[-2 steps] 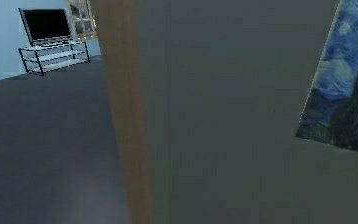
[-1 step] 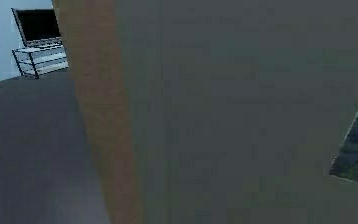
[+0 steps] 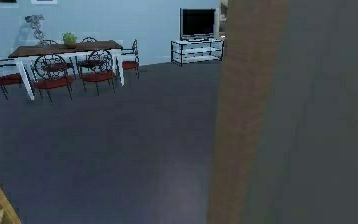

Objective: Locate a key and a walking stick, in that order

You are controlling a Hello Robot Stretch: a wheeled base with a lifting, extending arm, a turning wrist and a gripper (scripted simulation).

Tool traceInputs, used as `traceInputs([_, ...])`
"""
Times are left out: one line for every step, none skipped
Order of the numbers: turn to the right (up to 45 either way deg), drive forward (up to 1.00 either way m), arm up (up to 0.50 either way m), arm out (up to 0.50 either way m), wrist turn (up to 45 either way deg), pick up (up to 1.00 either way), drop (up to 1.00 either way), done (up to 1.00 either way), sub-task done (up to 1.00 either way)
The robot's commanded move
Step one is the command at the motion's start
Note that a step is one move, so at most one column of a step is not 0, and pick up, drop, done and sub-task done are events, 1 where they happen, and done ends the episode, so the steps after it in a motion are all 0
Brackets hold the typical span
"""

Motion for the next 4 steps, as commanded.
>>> traceInputs([0.0, 0.30, 0.00, 0.00, 0.0, 0.00, 0.00, 0.00, 0.00])
traceInputs([-24.0, 0.00, 0.00, 0.00, 0.0, 0.00, 0.00, 0.00, 0.00])
traceInputs([0.0, 0.15, 0.00, 0.00, 0.0, 0.00, 0.00, 0.00, 0.00])
traceInputs([30.0, 0.00, 0.00, 0.00, 0.0, 0.00, 0.00, 0.00, 0.00])
